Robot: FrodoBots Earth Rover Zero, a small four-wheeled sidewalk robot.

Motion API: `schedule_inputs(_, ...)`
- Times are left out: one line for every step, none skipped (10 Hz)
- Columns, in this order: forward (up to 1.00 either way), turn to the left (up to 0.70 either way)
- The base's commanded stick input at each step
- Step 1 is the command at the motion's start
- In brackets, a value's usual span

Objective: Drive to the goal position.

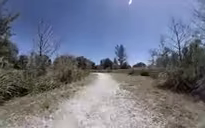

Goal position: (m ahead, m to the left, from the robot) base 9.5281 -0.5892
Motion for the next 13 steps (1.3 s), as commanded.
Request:
schedule_inputs(0.7,0.0)
schedule_inputs(0.7,0.0)
schedule_inputs(0.7,0.0)
schedule_inputs(0.7,0.0)
schedule_inputs(0.7,0.0)
schedule_inputs(0.7,0.0)
schedule_inputs(0.7,0.0)
schedule_inputs(0.7,0.0)
schedule_inputs(0.7,0.0)
schedule_inputs(0.7,0.0)
schedule_inputs(0.7,0.0)
schedule_inputs(0.7,0.0)
schedule_inputs(0.7,0.0)
